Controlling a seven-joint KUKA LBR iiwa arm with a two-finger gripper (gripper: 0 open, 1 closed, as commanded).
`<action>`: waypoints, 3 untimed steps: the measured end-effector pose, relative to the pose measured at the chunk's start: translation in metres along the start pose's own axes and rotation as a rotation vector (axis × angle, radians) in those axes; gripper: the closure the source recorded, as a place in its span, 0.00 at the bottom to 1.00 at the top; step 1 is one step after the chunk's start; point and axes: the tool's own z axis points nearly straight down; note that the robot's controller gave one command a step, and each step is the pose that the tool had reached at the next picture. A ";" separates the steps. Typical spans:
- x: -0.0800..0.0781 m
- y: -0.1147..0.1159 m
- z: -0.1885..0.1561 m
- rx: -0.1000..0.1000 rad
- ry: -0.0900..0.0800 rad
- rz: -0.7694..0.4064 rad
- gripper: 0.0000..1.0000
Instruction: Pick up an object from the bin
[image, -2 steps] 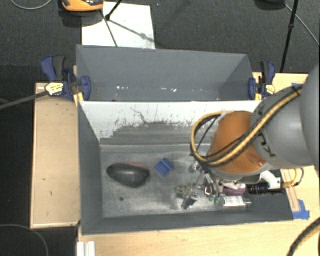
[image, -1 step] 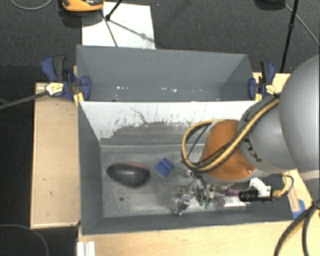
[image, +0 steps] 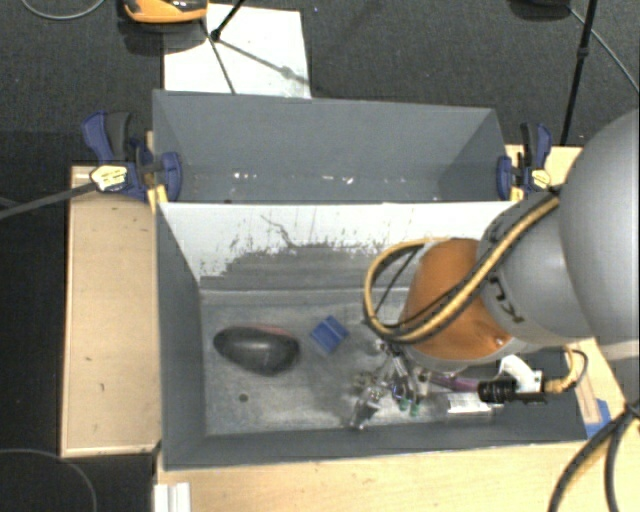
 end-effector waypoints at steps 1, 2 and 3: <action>0.000 0.001 -0.001 -0.002 -0.002 0.001 1.00; -0.002 0.002 -0.065 -0.002 -0.004 -0.005 1.00; -0.003 0.003 -0.075 -0.001 -0.001 -0.010 1.00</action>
Offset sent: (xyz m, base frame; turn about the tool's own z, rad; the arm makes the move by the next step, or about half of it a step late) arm 0.0000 0.0000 0.0000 0.0000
